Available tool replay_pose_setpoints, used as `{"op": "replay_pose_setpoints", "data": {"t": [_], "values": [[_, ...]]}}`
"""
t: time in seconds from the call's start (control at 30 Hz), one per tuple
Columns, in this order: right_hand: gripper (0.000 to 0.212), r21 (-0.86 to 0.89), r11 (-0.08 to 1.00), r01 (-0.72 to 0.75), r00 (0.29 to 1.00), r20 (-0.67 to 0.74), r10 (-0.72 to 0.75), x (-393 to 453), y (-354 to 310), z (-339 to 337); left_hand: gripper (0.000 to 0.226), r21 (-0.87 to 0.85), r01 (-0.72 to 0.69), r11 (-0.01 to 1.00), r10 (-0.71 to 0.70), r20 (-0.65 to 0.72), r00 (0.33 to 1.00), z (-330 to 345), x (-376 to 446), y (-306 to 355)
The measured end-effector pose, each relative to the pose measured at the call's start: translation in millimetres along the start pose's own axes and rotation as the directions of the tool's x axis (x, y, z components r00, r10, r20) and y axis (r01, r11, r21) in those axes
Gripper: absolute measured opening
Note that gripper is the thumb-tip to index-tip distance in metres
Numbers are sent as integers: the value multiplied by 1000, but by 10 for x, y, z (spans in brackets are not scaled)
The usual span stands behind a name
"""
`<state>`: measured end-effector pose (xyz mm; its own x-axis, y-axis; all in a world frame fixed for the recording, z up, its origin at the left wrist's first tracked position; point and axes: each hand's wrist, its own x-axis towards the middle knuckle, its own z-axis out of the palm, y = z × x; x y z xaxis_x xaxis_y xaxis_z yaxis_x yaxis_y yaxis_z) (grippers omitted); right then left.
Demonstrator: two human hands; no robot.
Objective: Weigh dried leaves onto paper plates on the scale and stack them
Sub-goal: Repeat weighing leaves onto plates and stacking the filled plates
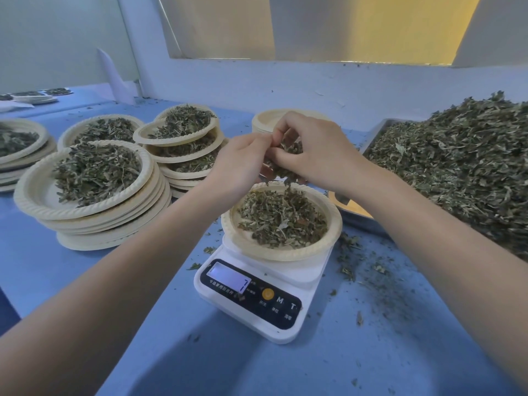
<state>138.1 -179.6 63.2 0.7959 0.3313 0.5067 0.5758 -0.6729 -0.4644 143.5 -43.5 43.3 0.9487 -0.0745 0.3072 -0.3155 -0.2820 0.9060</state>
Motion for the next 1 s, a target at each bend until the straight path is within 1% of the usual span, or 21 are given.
{"op": "replay_pose_setpoints", "data": {"t": [0.23,0.37,0.43,0.5,0.63,0.7,0.77,0.8,0.83,0.9,0.93,0.97,1.0], "values": [[13,26,1000,-4,1000,-2,4,14,-9,-6,35,-15,-12,1000,12,-2,1000,2,-26,14],[12,79,997,-19,1000,-8,20,4,-3,-90,31,-49,7,999,-7,4,1000,51,0,87],[10,17,1000,-23,999,-26,23,7,27,-194,32,-15,-10,1000,10,-2,1000,154,76,176],[13,-49,998,-46,997,-61,42,6,110,-340,32,20,-30,999,30,11,999,319,177,302],[13,-121,984,-132,987,-113,118,-100,433,-664,32,113,-85,990,71,119,990,761,350,482],[13,-165,969,-186,979,-119,167,-187,646,-776,33,137,-58,989,36,155,987,1005,415,511],[13,-180,954,-241,970,-80,230,-276,849,-861,30,123,30,992,-58,232,971,1235,455,504],[14,-214,938,-272,962,-27,273,-318,939,-898,27,148,68,987,-108,290,951,1334,461,495],[18,-301,910,-286,949,46,313,-357,1019,-930,24,202,69,977,-138,348,927,1406,469,471],[28,-492,838,-237,913,181,364,-429,1140,-975,27,376,-35,926,-141,430,892,1456,489,432],[33,-534,820,-206,906,212,366,-457,1173,-986,30,464,-105,880,-121,433,893,1434,494,427],[36,-540,820,-193,910,214,355,-473,1187,-992,30,515,-160,842,-84,418,904,1395,500,421],[35,-516,834,-195,919,201,339,-484,1184,-991,29,532,-174,829,-62,397,916,1334,509,415]]}}
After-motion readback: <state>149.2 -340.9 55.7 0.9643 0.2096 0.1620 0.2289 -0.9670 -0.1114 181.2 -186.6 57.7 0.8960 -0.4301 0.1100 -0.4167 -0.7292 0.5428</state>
